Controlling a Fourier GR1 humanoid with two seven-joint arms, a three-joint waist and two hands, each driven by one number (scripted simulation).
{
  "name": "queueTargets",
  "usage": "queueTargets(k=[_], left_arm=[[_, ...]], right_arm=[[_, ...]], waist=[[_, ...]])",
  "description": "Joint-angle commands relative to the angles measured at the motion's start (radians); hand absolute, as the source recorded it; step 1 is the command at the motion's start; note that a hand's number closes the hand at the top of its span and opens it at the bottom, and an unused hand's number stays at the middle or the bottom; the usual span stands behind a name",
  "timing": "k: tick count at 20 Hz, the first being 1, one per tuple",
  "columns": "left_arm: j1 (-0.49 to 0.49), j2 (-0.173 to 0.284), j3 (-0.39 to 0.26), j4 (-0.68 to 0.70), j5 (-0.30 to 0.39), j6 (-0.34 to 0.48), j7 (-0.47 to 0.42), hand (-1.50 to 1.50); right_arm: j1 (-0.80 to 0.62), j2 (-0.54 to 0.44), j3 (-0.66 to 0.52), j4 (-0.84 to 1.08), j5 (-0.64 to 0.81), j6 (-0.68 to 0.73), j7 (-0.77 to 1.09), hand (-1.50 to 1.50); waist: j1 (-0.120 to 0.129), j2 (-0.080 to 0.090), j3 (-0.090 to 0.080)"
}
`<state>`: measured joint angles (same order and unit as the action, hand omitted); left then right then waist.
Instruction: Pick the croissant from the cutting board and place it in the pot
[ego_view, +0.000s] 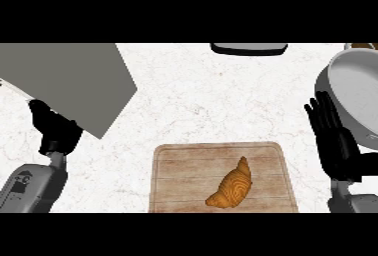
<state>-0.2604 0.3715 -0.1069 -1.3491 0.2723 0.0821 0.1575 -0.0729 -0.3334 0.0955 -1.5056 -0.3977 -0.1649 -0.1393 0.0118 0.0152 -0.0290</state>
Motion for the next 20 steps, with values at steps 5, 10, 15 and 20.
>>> queueTargets(k=[5, 10, 15, 20], left_arm=[[0.102, -0.059, -0.027, -0.054, 0.060, -0.048, -0.010, 0.00], [0.177, -0.059, -0.016, -0.101, 0.103, -0.084, -0.026, 0.00], [0.170, -0.072, -0.036, -0.120, 0.110, -0.112, -0.015, 0.00], [0.121, -0.065, -0.045, -0.122, 0.106, -0.137, 0.002, 0.00]], right_arm=[[0.153, -0.092, -0.048, 0.011, 0.347, -0.463, 0.108, -1.50], [0.387, -0.136, -0.071, 0.209, 0.466, -0.629, 0.294, -1.50], [0.485, -0.114, 0.047, 0.172, 0.645, -0.746, 0.417, -1.50], [0.513, -0.091, 0.101, 0.127, 0.741, -0.772, 0.568, -1.50]], waist=[[-0.072, -0.032, 0.013], [-0.124, 0.006, 0.005], [-0.055, 0.012, 0.005], [-0.010, 0.015, 0.004]])
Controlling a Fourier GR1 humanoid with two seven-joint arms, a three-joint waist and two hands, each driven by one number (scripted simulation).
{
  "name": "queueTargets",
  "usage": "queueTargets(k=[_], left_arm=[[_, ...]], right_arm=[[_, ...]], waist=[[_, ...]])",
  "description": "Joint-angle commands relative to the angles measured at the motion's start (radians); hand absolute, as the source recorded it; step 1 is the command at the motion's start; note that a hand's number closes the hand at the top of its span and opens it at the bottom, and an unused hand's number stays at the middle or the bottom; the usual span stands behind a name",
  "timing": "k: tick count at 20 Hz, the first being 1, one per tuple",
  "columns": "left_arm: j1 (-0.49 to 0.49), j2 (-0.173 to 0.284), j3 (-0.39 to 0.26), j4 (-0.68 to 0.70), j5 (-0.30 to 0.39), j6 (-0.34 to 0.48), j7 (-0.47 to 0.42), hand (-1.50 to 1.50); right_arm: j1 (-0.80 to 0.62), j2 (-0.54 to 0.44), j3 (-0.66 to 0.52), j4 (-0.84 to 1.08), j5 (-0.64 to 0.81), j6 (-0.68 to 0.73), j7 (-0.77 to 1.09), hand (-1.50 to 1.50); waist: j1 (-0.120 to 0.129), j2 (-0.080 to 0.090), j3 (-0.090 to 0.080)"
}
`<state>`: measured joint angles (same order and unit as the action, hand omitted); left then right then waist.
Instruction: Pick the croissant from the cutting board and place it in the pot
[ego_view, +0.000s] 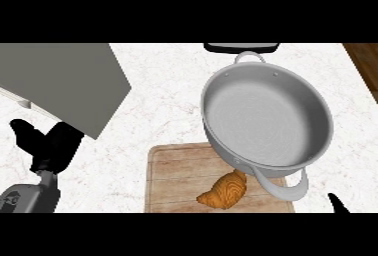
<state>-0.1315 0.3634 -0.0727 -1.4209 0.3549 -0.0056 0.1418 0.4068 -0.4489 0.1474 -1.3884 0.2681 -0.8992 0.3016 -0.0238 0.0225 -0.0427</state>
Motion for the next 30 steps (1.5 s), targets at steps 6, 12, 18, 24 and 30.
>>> queueTargets(k=[6, 12, 18, 24, 30], left_arm=[[-0.014, -0.074, -0.094, -0.012, 0.004, -0.056, 0.011, 0.00], [-0.057, -0.077, -0.085, 0.004, 0.006, -0.062, 0.024, 0.00], [-0.094, -0.092, -0.088, 0.012, 0.010, -0.077, 0.033, 0.00], [-0.102, -0.115, -0.107, 0.040, -0.007, -0.080, 0.036, 0.00], [-0.110, -0.125, -0.096, 0.055, 0.005, -0.093, 0.044, 0.00]], right_arm=[[0.061, 0.066, 0.090, -0.085, 0.140, 0.008, 0.285, -1.50], [0.077, 0.111, 0.114, -0.169, 0.197, 0.072, 0.483, -1.50], [0.022, 0.158, 0.116, -0.265, 0.299, 0.128, 0.665, -1.50], [-0.035, 0.238, 0.134, -0.313, 0.454, 0.211, 0.861, -1.50], [-0.077, 0.317, 0.141, -0.304, 0.637, 0.346, 1.025, -1.50]], waist=[[0.046, 0.014, 0.012], [0.059, 0.018, 0.014], [0.087, 0.013, 0.018], [0.098, 0.008, 0.022], [0.098, 0.000, 0.025]])
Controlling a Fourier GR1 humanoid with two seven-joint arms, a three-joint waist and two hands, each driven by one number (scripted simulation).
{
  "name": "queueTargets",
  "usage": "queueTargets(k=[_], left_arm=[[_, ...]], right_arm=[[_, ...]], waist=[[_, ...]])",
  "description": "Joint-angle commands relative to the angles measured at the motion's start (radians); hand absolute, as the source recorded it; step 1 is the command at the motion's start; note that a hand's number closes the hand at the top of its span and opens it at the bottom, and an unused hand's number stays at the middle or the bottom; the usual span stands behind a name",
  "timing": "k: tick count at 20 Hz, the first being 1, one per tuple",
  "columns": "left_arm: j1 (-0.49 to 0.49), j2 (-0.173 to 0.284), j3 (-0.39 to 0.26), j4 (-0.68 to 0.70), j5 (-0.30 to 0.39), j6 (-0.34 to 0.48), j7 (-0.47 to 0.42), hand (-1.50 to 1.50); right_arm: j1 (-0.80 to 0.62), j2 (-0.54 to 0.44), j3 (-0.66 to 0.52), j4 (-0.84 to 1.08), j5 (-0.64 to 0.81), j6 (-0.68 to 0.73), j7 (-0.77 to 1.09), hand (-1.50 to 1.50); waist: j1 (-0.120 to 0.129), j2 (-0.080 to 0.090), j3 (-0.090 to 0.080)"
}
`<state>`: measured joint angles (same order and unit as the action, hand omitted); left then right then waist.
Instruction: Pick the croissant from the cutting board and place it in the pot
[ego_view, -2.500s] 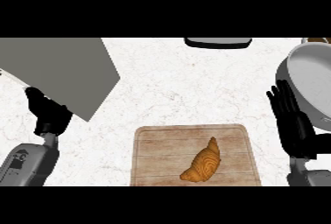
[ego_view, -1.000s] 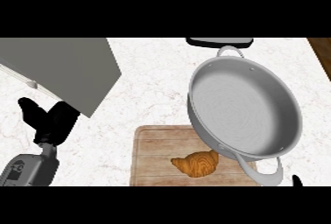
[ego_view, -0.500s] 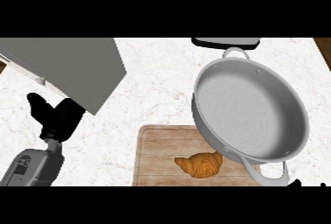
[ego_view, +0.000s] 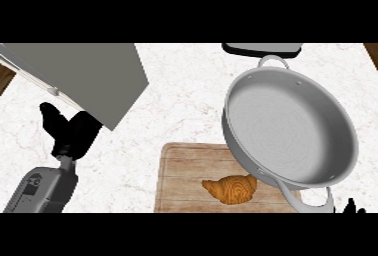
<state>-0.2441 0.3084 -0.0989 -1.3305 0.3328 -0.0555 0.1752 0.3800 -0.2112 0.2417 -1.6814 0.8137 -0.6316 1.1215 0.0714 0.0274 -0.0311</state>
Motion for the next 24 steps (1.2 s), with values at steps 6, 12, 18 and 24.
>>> queueTargets(k=[6, 12, 18, 24], left_arm=[[0.012, -0.092, -0.082, -0.033, 0.000, -0.026, 0.003, 0.00], [0.025, -0.082, -0.054, -0.042, 0.020, -0.042, 0.012, 0.00], [0.038, -0.082, -0.040, -0.042, 0.009, -0.030, 0.013, 0.00], [0.046, -0.080, -0.024, -0.063, 0.011, -0.029, 0.015, 0.00]], right_arm=[[-0.067, 0.176, 0.029, -0.004, 0.265, 0.212, 0.319, -1.50], [-0.093, 0.209, 0.043, -0.027, 0.360, 0.299, 0.366, -1.50], [-0.087, 0.211, 0.056, -0.021, 0.365, 0.336, 0.367, -1.50], [-0.098, 0.211, 0.046, -0.018, 0.356, 0.358, 0.366, -1.50]], waist=[[-0.017, -0.012, 0.016], [-0.032, -0.020, 0.021], [-0.051, -0.022, 0.024], [-0.055, -0.024, 0.025]])
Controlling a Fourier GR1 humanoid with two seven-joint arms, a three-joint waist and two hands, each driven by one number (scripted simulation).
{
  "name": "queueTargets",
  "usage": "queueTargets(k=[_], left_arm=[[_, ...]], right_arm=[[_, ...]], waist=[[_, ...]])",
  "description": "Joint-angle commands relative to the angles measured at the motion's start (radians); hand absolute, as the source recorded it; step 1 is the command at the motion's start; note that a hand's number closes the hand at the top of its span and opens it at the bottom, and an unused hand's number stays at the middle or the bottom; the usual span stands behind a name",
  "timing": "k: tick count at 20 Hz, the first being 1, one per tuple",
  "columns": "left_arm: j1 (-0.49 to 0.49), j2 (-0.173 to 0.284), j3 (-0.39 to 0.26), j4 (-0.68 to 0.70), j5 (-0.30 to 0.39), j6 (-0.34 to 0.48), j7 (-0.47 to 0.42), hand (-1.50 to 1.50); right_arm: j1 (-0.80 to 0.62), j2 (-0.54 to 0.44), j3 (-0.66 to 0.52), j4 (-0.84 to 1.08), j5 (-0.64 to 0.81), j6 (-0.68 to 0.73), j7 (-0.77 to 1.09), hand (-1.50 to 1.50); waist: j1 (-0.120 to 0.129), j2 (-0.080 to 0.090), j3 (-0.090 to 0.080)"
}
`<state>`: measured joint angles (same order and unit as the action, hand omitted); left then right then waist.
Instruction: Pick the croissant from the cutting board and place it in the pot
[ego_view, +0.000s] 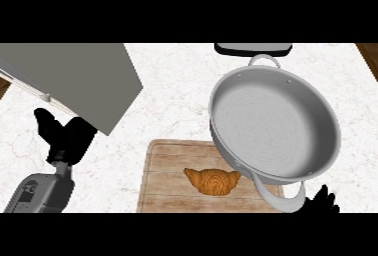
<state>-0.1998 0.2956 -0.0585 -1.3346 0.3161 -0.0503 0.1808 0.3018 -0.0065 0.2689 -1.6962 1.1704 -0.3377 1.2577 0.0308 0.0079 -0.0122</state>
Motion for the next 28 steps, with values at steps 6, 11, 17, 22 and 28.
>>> queueTargets(k=[6, 11, 17, 22, 28], left_arm=[[0.025, -0.074, -0.081, -0.049, 0.004, -0.051, -0.009, 0.00], [0.041, -0.087, -0.070, -0.060, 0.008, -0.044, -0.015, 0.00], [0.041, -0.080, -0.067, -0.080, 0.016, -0.065, 0.011, 0.00], [0.024, -0.086, -0.057, -0.089, 0.010, -0.044, 0.038, 0.00], [0.046, -0.122, -0.089, -0.096, -0.014, -0.045, 0.027, 0.00]], right_arm=[[-0.017, 0.006, 0.008, -0.005, -0.003, 0.106, 0.230, -1.50], [-0.014, 0.006, -0.007, -0.014, 0.000, 0.124, 0.230, -1.50], [-0.033, 0.006, 0.008, 0.005, -0.025, 0.087, 0.230, 1.50], [-0.065, 0.006, 0.066, -0.024, 0.001, 0.105, 0.230, 1.50], [-0.116, 0.005, 0.052, 0.011, 0.050, 0.152, 0.231, 1.50]], waist=[[-0.026, 0.000, 0.006], [-0.028, -0.003, 0.007], [-0.023, -0.005, 0.010], [-0.021, -0.006, 0.010], [-0.011, -0.004, 0.010]])
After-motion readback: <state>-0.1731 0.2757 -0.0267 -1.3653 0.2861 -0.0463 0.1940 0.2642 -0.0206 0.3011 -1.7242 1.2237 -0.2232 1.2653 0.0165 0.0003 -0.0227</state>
